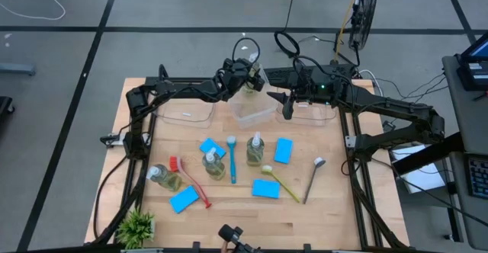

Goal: Pick & Place Kitchen Sink Supplies
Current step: Put the yellow soap dispenser into the white bin

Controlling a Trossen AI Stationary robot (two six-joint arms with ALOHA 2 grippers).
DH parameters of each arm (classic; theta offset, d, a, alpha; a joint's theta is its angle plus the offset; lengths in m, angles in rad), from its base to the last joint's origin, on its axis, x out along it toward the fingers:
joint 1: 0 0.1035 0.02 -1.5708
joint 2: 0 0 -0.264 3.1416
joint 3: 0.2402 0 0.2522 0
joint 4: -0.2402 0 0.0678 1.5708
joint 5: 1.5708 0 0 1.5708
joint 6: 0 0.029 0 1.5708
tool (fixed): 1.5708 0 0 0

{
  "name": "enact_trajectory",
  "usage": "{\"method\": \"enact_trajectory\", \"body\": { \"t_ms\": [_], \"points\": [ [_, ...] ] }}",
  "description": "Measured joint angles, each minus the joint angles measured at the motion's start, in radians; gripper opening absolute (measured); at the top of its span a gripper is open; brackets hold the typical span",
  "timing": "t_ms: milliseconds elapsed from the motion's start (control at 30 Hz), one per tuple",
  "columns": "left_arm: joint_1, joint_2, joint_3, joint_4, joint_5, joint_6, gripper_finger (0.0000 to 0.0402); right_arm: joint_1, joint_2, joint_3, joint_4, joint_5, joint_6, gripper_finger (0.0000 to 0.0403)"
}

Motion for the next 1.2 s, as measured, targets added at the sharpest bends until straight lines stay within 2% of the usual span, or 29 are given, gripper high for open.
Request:
{"method": "enact_trajectory", "body": {
  "t_ms": [400, 933, 1200],
  "points": [
    [-0.002, 0.0, 0.0, 0.009, 0.007, 0.056, 0.0297, 0.0, 0.0, 0.0, 0.0, 0.0, -0.001, 0.0155],
    [-0.002, -0.006, 0.002, 0.04, -0.039, 0.065, 0.0354, 0.0, 0.0, 0.0, 0.001, 0.0, -0.002, 0.0155],
    [-0.024, -0.02, 0.002, 0.192, -0.101, 0.313, 0.038, 0.0, 0.0, 0.0, 0.001, 0.0, -0.002, 0.0155]
  ]
}}
